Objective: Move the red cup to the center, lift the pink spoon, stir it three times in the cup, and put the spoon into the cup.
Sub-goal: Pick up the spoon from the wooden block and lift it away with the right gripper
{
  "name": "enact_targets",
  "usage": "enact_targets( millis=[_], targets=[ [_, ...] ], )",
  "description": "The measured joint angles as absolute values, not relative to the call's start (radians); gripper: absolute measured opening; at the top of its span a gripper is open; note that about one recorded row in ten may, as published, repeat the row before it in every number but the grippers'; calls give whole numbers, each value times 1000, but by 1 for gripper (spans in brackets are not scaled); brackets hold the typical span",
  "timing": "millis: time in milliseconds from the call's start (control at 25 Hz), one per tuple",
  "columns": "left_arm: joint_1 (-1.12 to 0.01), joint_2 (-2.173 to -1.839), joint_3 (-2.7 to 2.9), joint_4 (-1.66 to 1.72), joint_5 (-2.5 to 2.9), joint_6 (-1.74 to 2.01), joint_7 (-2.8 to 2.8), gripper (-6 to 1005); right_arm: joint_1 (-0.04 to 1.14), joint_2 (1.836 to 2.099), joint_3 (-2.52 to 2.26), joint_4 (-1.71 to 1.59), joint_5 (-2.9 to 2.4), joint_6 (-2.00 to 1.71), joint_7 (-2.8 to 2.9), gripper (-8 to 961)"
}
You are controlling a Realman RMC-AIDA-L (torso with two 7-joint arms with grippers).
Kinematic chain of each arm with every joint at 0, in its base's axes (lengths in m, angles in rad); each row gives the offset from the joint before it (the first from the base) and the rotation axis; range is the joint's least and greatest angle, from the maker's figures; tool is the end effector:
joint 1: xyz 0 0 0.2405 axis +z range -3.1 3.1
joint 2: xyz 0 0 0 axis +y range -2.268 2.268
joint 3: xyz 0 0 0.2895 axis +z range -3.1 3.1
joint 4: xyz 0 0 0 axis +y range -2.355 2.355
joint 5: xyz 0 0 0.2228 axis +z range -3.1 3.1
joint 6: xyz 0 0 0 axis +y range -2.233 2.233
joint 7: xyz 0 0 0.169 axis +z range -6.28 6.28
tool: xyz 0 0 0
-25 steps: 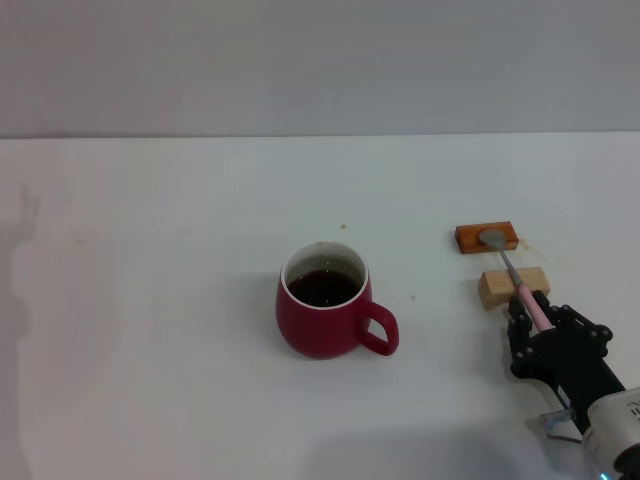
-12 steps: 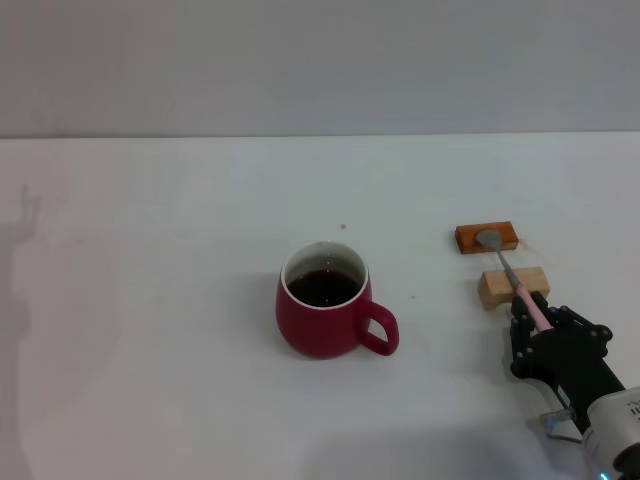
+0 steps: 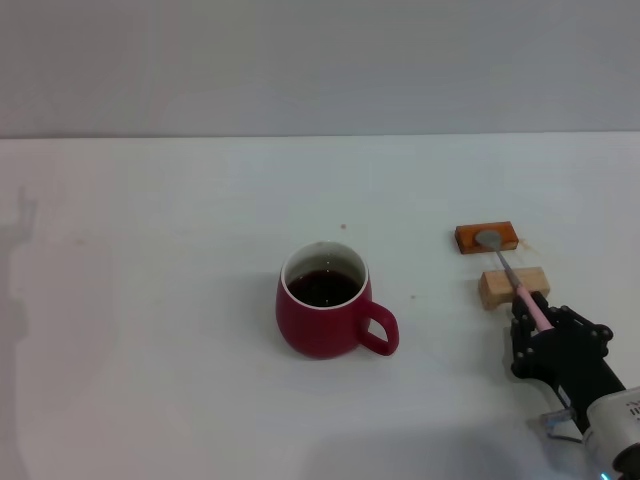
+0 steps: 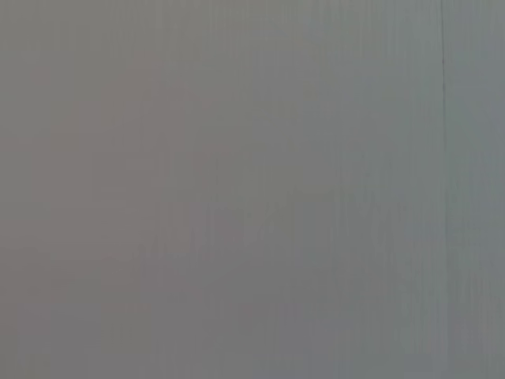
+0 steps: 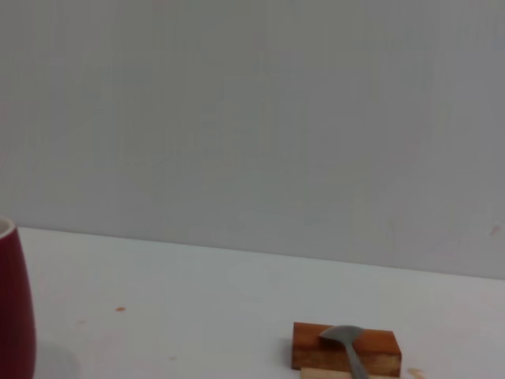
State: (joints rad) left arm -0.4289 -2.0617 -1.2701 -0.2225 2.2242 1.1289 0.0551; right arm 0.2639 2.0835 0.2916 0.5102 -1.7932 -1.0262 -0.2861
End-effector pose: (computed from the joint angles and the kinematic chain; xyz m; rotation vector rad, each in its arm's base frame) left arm -0.3997 0.3858 0.0395 -1.1562 -0.5655 -0.5800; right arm 0.3474 0.2872 -0.1411 -1.8123 0.6369 0.4767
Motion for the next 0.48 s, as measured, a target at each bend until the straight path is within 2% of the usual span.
enact_targets(
  millis=[480],
  targets=[
    [-427, -2061, -1271, -215, 2224, 1124, 28, 845, 258, 2082, 323, 517, -1793, -1124, -339, 150]
  ],
)
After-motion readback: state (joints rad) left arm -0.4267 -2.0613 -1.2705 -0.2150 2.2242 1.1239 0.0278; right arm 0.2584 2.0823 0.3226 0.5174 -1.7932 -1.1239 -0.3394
